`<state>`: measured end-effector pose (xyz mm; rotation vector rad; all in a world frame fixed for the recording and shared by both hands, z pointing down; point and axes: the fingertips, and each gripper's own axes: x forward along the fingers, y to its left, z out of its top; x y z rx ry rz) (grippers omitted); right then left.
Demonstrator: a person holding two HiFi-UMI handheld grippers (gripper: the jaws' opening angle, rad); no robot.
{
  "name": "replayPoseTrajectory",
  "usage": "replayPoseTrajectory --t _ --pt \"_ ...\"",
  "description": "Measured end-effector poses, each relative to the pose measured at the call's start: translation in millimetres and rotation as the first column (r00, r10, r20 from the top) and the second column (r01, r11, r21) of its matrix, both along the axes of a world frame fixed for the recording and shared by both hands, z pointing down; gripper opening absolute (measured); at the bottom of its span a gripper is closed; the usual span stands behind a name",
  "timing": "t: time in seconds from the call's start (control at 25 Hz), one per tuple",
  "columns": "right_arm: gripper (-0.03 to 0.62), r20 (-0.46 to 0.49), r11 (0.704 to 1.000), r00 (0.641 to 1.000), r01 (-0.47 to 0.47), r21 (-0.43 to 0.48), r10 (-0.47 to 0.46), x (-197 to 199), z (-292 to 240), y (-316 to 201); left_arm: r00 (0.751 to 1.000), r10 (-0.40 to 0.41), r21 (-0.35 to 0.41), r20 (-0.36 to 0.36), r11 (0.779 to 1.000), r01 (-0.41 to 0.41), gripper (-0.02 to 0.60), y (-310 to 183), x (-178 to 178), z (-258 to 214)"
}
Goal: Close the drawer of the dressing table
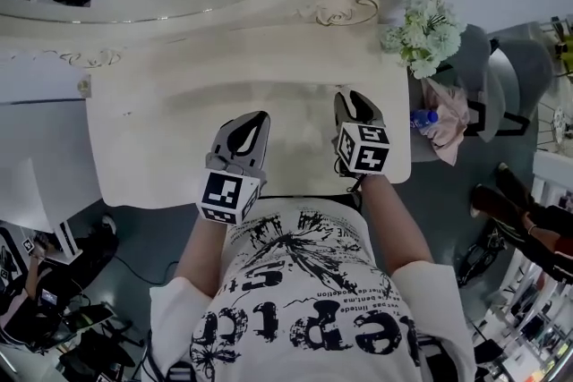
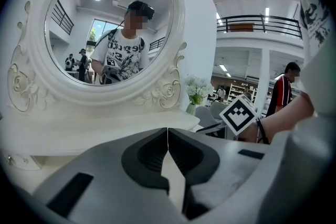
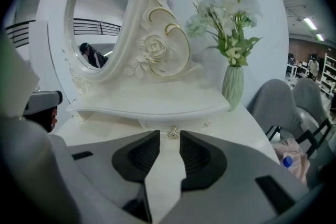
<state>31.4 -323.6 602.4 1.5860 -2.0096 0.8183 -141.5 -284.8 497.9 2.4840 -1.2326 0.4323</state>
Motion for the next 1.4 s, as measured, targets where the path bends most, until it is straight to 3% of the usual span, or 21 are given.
replayPoseTrajectory --t 0.12,0.2,0.56,0.84,1.0,1.4 --pt "0.054 0.002 0.996 1.000 0.026 0.080 -0.026 -0.7 -30.3 4.5 1.000 -0.011 0.030 -0.005 0.999 0.011 0.020 0.9 1.5 -10.6" --pt "0.037 0.007 0.990 0.999 0.041 0.137 -0.043 -2.3 -53.0 8.1 1.000 -0.012 0.048 -0.008 0.999 0.013 0.020 4.3 2.6 -18.6" --pt "0.017 0.083 0.934 0.989 0.084 0.346 -0.120 -14.0 -153.3 27.3 0.997 -0.054 0.148 -0.055 0.987 0.061 0.020 10.6 -6.1 -72.2" --pt "0.017 0.026 0.862 0.984 0.142 0.486 -0.177 -26.6 -208.7 44.5 0.993 -0.070 0.258 -0.090 0.962 0.091 0.020 13.3 -17.6 -122.9" --pt "0.017 0.000 0.833 0.980 0.170 0.526 -0.199 -35.8 -222.2 49.8 0.993 -0.076 0.286 -0.093 0.953 0.100 0.020 17.2 -24.2 -134.1" --pt "0.017 0.009 0.817 0.977 0.173 0.551 -0.213 -52.2 -227.8 61.0 0.990 -0.071 0.278 -0.119 0.955 0.102 0.020 28.7 -38.2 -139.1"
